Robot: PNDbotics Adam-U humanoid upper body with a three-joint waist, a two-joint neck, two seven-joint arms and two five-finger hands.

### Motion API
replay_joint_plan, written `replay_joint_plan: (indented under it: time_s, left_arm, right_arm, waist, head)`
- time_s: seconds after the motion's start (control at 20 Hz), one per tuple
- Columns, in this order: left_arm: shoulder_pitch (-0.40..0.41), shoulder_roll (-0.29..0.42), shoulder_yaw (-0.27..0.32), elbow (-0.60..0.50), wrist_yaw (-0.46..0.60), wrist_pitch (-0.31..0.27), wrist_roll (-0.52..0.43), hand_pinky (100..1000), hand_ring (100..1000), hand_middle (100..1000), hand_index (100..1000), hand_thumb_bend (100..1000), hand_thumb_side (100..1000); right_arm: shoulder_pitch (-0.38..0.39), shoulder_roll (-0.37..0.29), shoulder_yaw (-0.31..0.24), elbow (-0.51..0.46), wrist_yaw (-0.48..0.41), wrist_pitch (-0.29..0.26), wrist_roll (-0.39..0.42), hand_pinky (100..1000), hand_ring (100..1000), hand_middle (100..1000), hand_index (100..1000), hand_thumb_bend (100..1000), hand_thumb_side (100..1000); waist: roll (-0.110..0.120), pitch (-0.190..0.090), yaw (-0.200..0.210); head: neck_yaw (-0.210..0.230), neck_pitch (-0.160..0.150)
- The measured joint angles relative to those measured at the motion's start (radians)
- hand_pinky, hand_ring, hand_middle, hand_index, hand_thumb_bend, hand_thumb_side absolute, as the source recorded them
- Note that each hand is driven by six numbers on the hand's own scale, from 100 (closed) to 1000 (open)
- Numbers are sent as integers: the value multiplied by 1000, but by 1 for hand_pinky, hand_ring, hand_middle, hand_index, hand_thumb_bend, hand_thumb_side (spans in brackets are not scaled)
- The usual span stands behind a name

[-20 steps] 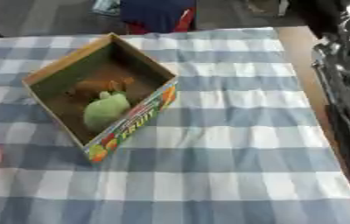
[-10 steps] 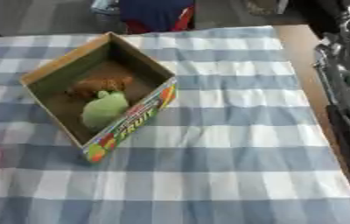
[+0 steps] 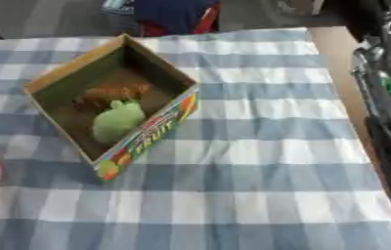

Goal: Pick up objects on the table and place them in the box.

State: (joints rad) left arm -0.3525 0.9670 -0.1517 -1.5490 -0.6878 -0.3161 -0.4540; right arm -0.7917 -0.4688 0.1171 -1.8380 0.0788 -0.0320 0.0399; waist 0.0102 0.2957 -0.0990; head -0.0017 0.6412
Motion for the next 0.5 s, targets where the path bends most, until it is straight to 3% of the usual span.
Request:
replay_joint_plan:
  time_s: [0.25, 0.5]
  left_arm:
    - [-2, -9, -7, 1, 28, -15, -22, 350, 691, 576, 789, 412, 263]
    - [-3, -9, -12, -12, 67, 1, -41, 328, 673, 559, 768, 299, 197]
  right_arm:
    - [0, 1, 0, 3, 3, -1, 2, 702, 774, 692, 934, 100, 860]
    - [0, 6, 0, 7, 4, -3, 4, 702, 774, 691, 933, 100, 862]
  waist:
    - [0, 1, 0]
    - [0, 1, 0]
  head:
    - [0, 0]
    - [0, -1]
